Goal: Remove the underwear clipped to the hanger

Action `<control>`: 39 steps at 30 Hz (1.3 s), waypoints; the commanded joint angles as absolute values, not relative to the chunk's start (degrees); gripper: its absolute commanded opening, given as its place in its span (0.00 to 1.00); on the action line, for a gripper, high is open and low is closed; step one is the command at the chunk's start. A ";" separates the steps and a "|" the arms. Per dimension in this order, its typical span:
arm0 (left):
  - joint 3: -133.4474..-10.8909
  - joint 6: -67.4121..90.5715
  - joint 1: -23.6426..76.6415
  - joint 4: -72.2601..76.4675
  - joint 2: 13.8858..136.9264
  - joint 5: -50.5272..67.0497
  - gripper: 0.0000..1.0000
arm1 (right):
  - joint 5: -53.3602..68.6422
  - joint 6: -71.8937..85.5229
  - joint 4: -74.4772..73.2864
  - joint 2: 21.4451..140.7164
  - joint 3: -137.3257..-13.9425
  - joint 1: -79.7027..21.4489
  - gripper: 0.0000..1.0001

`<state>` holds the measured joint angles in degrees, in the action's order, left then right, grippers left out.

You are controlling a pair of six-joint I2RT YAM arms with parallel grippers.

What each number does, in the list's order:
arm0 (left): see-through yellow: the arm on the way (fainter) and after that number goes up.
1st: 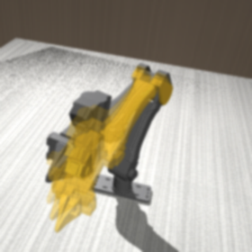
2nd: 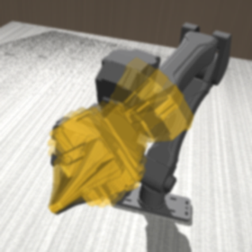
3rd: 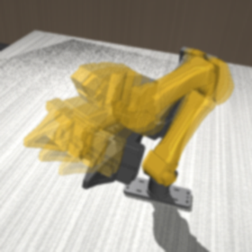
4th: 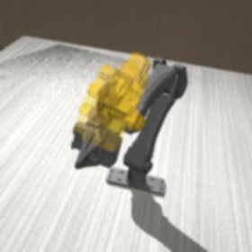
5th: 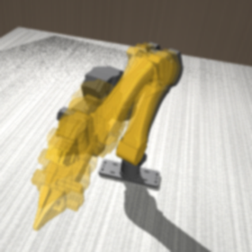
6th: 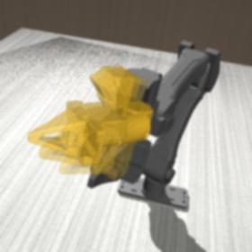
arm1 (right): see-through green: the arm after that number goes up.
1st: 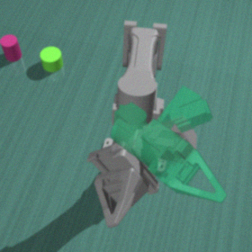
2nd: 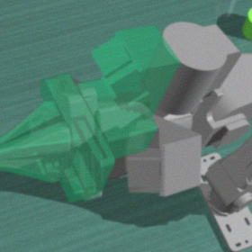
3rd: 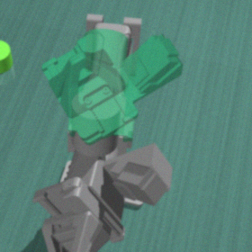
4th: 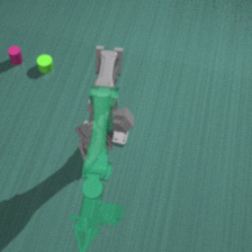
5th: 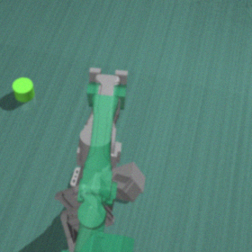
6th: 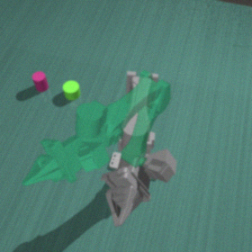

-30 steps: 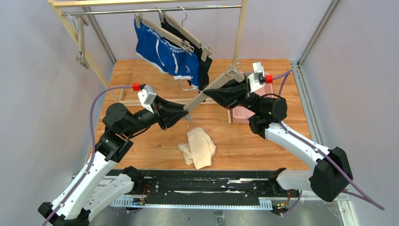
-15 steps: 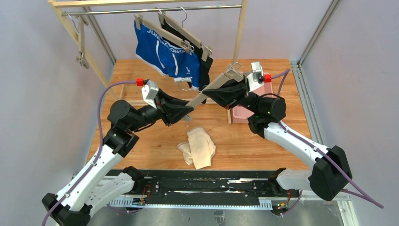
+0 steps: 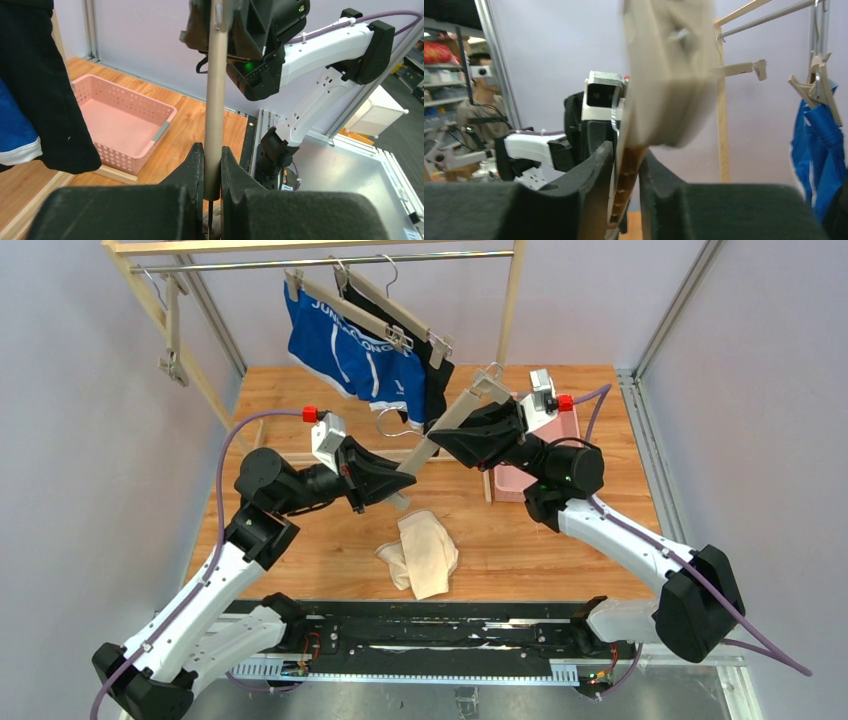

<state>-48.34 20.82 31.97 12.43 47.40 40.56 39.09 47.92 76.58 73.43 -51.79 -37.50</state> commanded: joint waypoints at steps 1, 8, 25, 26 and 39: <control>-50.56 21.44 31.99 12.23 43.94 38.88 0.00 | 38.00 43.89 76.90 72.24 -51.17 -38.23 0.35; -56.32 14.40 32.01 -2.80 40.60 33.05 0.00 | 35.75 40.33 73.11 70.36 -48.55 -38.21 0.74; -75.30 8.88 31.99 -59.87 34.72 -17.73 0.00 | 7.31 -5.23 -10.38 62.91 -58.29 -53.56 0.74; -75.61 9.44 31.99 -60.66 34.09 -18.22 0.00 | 6.78 -5.49 -11.13 63.25 -57.60 -54.03 0.74; -69.61 9.52 31.99 -61.62 37.42 -33.84 0.00 | 5.28 0.61 -12.18 75.53 -48.97 -58.90 0.75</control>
